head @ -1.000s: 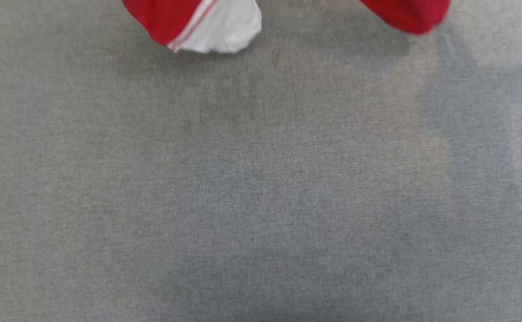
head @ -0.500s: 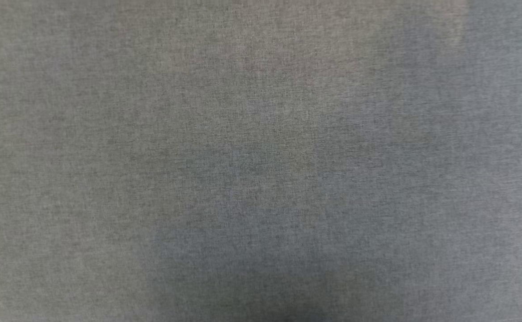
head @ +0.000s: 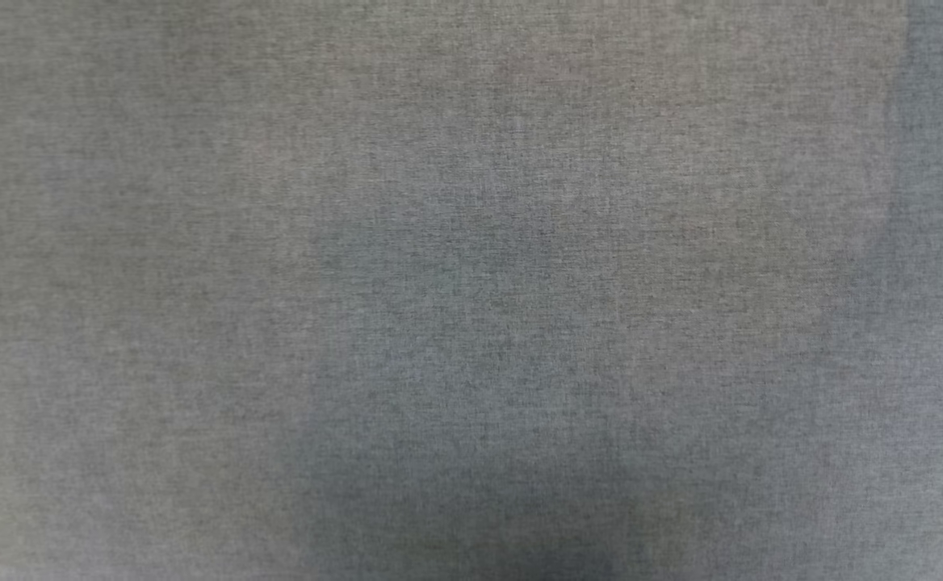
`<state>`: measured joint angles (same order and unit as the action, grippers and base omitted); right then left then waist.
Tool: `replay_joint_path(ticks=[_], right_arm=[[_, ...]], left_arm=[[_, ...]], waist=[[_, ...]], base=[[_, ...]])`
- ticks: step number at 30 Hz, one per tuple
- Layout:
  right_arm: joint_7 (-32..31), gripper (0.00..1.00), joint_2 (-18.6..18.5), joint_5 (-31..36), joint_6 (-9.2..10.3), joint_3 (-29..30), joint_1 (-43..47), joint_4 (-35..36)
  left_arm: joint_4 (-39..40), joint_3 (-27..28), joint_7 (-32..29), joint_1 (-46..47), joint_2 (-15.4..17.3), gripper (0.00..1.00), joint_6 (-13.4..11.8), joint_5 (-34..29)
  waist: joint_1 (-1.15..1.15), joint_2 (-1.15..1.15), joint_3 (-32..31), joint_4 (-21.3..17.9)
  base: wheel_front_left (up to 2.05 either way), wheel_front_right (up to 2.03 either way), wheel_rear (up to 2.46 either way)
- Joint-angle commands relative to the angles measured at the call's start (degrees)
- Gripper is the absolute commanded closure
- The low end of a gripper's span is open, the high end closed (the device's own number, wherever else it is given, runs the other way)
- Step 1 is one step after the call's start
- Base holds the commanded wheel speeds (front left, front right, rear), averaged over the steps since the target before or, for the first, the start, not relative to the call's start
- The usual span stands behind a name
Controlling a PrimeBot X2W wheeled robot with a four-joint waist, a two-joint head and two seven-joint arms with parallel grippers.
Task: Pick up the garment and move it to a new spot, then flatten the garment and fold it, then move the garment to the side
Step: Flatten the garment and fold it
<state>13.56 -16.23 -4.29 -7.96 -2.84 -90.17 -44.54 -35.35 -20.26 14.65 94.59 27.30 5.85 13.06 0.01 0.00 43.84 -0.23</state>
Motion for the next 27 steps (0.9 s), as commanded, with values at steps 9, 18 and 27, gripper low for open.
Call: replay_joint_path(ticks=[9, 18, 27], right_arm=[[1.4, 1.0, -1.0, -3.6, 0.47, -5.0, 14.1, 4.1], [1.4, 1.0, -2.5, -10.1, 0.47, -9.8, 32.3, 10.9], [1.4, 1.0, -3.2, -17.8, 0.47, -15.7, 45.0, 13.7]], left_arm=[[8.2, 3.0, 0.3, -23.0, -4.4, 1.0, -0.7, 3.5], [11.9, 2.5, 0.3, -42.9, -6.2, 1.0, -1.3, 5.4], [14.7, 2.9, -0.7, -59.5, -4.2, 1.0, -3.5, 7.6]], waist=[[-0.01, 0.0, -8.1, 2.1], [-0.01, 0.0, -16.3, 2.9], [-0.01, 0.0, -23.1, 3.7]], base=[[0.0, 0.0, 0.0], [0.0, 0.0, 0.0], [0.0, 0.0, 0.0]])
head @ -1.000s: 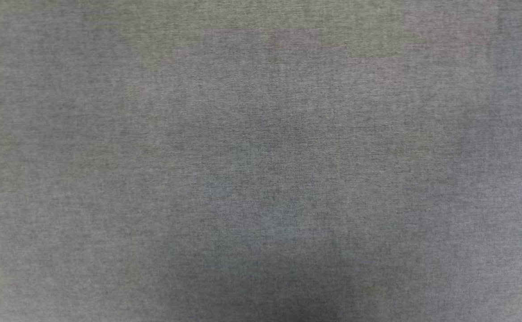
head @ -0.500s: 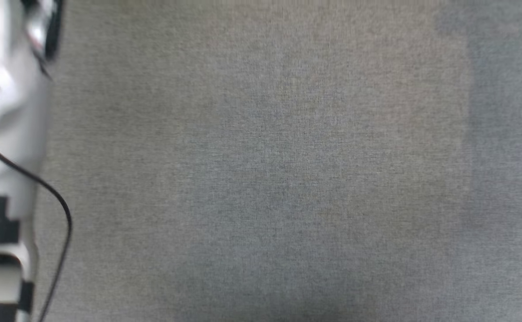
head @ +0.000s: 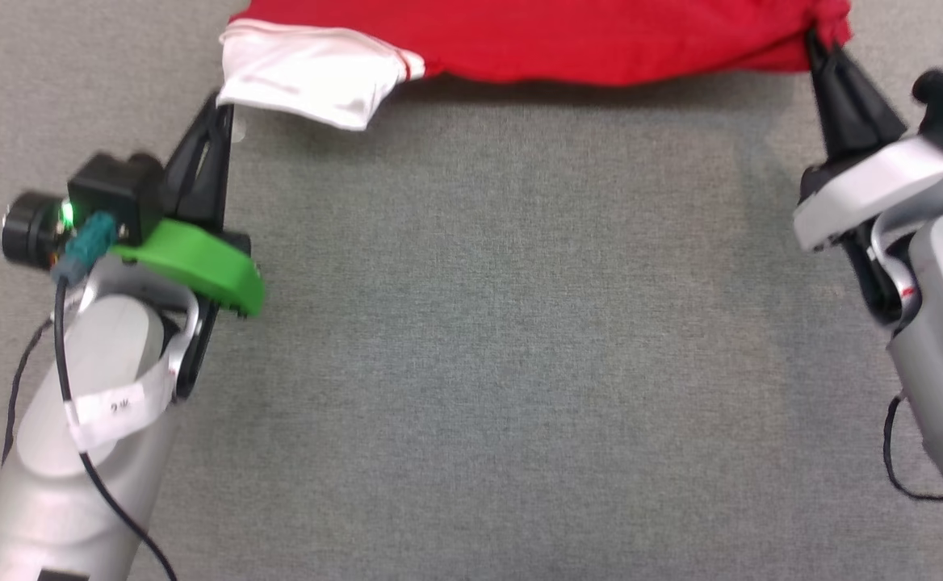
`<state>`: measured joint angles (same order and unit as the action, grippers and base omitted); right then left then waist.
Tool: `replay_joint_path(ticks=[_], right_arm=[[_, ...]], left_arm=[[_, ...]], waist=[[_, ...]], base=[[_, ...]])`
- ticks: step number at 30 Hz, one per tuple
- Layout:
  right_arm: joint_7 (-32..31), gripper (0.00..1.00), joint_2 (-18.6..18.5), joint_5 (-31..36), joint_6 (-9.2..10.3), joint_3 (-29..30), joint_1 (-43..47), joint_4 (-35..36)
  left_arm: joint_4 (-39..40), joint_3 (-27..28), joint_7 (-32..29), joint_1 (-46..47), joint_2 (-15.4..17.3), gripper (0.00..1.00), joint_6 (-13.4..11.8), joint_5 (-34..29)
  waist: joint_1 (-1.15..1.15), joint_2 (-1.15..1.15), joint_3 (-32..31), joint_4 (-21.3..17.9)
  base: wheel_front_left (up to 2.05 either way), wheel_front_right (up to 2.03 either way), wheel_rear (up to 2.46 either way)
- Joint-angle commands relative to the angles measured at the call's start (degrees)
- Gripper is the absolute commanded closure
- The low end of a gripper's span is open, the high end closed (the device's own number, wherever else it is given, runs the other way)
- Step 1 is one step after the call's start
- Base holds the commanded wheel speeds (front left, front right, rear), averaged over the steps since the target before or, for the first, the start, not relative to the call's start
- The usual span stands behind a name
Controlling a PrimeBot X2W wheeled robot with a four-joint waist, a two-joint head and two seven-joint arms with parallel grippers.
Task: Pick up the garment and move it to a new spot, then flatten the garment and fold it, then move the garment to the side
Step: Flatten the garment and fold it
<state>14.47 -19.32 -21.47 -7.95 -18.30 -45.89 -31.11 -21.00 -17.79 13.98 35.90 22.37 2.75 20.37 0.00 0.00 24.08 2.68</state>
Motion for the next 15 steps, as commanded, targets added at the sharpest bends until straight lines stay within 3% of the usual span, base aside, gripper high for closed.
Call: replay_joint_path(ticks=[1, 5, 15], right_arm=[[0.5, 1.0, -0.1, -1.5, 0.46, -0.7, 1.6, 0.2], [0.5, 1.0, 0.3, -5.0, 0.46, -2.8, 5.5, -0.8], [-0.3, 1.0, 0.7, -12.7, 0.46, -3.6, 14.2, -8.0]], left_arm=[[0.8, 0.5, -0.3, -2.2, 1.1, 1.0, -0.7, 0.4], [3.4, 1.1, -2.1, -8.4, 2.7, 1.0, -1.8, 1.6], [9.5, -3.5, -9.7, -21.6, 5.3, 1.0, -0.1, 2.8]], waist=[[0.0, 0.0, -3.9, 0.9], [0.0, 0.0, -6.5, 1.5], [0.0, 0.0, -13.3, 1.9]], base=[[0.0, 0.0, 0.0], [0.0, 0.0, 0.0], [0.0, 0.0, 0.0]])
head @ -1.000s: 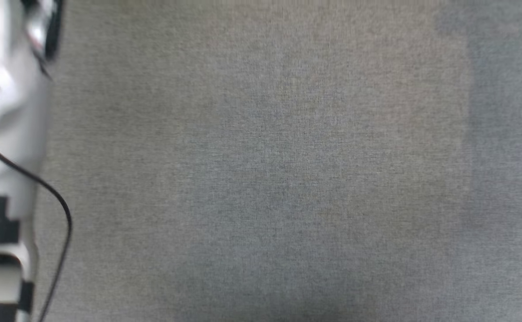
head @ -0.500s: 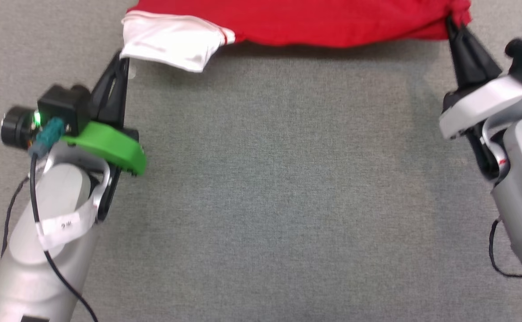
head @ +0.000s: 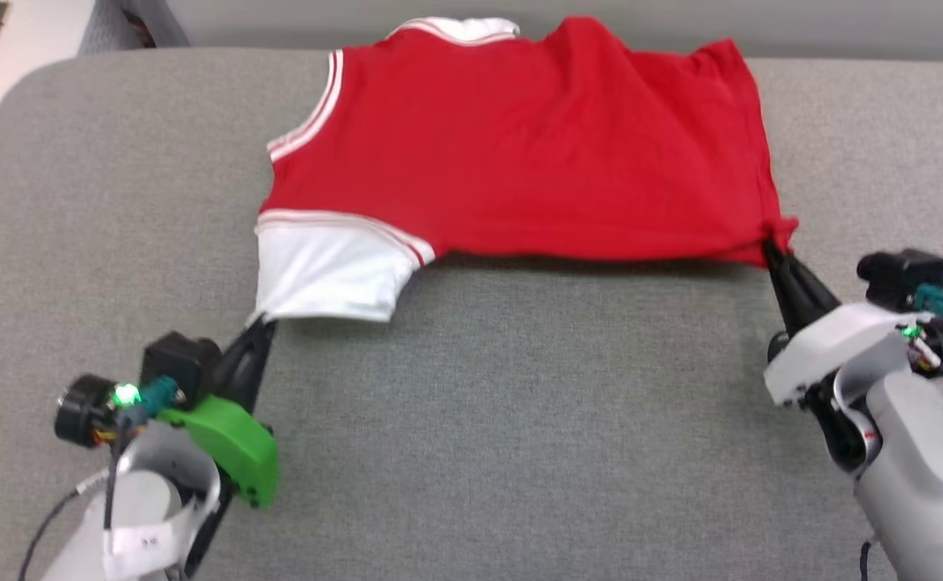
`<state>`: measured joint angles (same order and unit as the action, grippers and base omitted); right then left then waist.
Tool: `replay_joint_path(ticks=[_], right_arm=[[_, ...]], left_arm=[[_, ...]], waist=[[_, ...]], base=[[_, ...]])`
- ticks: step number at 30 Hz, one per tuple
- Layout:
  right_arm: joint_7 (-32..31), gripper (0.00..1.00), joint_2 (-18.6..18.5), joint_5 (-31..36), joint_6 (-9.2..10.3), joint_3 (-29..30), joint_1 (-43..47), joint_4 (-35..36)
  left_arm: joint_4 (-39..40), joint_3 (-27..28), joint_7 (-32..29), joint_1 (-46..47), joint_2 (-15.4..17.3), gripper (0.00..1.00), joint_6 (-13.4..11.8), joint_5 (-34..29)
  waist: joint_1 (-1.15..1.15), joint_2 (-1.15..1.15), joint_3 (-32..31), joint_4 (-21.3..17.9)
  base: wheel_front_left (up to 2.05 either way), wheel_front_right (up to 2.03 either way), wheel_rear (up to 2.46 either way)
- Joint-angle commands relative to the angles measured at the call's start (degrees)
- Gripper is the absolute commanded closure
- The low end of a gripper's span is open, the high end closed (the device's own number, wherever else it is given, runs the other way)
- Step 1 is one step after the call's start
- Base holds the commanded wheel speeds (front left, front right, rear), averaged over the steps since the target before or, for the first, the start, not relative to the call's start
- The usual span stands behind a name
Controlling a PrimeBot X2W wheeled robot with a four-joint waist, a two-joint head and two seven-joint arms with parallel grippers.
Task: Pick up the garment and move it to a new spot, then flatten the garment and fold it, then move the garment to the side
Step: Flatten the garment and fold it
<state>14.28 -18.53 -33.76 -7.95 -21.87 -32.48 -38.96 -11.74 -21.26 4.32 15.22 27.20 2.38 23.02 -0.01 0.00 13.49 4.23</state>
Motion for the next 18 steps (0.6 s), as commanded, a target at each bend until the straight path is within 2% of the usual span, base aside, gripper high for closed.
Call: replay_joint_path(ticks=[1, 9, 18], right_arm=[[-0.5, 1.0, -0.2, -1.3, 0.46, -0.3, 1.8, -0.6], [-4.3, 1.0, -2.1, -8.3, 0.46, -3.3, 9.5, 0.9], [-9.2, 1.0, -7.1, -15.6, 0.46, -5.8, 19.9, 8.2]], left_arm=[[0.8, -0.7, -1.0, -2.2, 0.7, 1.0, 0.5, 0.3], [5.1, -3.5, -7.4, -11.3, 2.7, 1.0, 1.5, 3.2], [13.6, -5.4, -15.4, -21.9, 6.6, 1.0, 2.3, 8.9]], waist=[[0.01, 0.0, -3.5, 0.3], [0.01, 0.0, -9.1, -0.1], [0.01, 0.0, -14.4, -0.2]], base=[[0.0, 0.0, 0.0], [0.0, 0.0, 0.0], [0.0, 0.0, 0.0]])
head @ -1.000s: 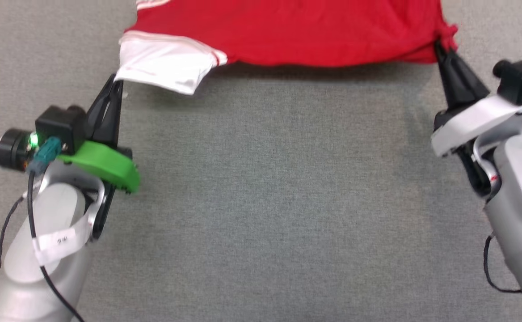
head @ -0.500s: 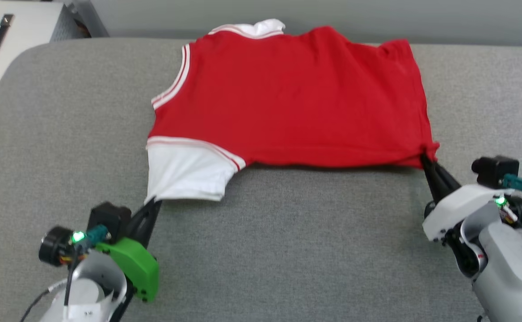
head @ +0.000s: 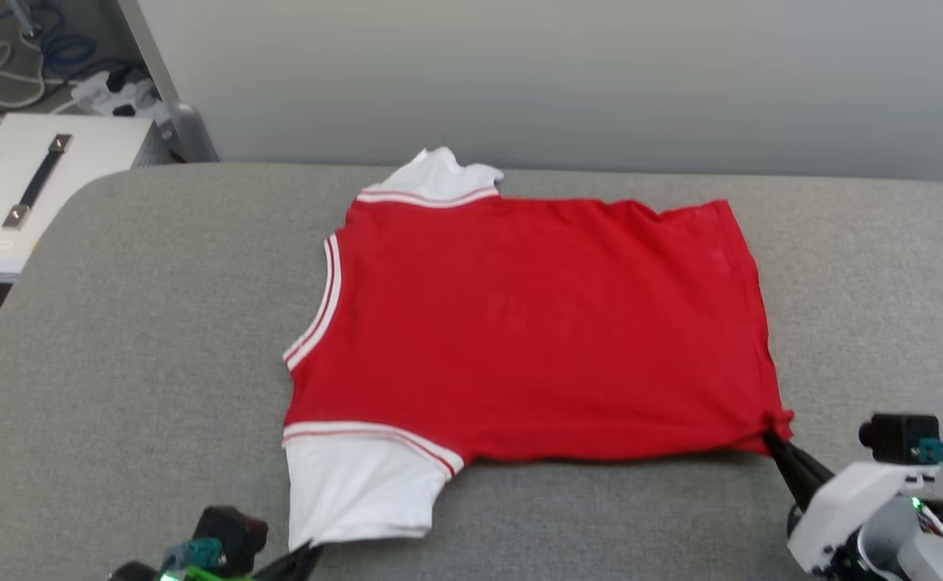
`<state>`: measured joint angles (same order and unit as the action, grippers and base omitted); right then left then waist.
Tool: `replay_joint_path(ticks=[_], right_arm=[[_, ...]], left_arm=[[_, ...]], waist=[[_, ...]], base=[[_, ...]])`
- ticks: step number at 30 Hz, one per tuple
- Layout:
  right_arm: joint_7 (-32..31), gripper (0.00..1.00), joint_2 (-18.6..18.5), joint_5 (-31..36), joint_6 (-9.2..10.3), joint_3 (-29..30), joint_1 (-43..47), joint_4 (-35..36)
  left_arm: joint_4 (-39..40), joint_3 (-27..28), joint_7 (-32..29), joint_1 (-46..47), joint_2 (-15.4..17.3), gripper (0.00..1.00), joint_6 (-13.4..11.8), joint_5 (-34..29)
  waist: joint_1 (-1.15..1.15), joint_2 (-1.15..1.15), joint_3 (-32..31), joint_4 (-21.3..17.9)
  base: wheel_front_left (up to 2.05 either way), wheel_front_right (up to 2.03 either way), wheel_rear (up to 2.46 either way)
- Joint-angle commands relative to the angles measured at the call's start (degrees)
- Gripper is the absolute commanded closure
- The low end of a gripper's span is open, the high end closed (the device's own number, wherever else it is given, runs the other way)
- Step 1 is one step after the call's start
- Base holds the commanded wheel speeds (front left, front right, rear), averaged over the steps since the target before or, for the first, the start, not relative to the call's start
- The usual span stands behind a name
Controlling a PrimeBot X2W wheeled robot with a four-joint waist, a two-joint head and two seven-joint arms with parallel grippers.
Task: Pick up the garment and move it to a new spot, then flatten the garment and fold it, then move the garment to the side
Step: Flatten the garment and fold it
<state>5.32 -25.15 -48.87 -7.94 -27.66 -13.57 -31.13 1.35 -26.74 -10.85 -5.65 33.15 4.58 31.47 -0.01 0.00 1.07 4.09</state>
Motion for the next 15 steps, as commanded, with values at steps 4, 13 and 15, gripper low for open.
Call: replay_joint_path(ticks=[4, 13, 15], right_arm=[[-2.1, 1.0, -2.7, -2.8, 0.45, -0.1, 5.9, 4.3], [-6.0, 1.0, -6.7, -4.0, 0.45, 1.3, 15.3, 13.3], [-6.8, 1.0, -7.1, -3.5, 0.45, 2.1, 16.2, 15.1]], left_arm=[[4.0, -0.1, -2.9, -4.7, 2.5, 1.0, -0.2, 2.2], [10.9, -0.3, -6.4, -10.5, 5.9, 1.0, 0.1, 6.5], [11.8, 0.6, -6.0, -9.9, 6.5, 1.0, -0.2, 6.1]], waist=[[0.01, 0.0, -3.6, -0.1], [0.01, 0.0, -4.6, -0.5], [0.01, 0.0, -4.2, -0.6]], base=[[0.0, 0.0, 0.0], [0.0, 0.0, 0.0], [0.0, 0.0, 0.0]])
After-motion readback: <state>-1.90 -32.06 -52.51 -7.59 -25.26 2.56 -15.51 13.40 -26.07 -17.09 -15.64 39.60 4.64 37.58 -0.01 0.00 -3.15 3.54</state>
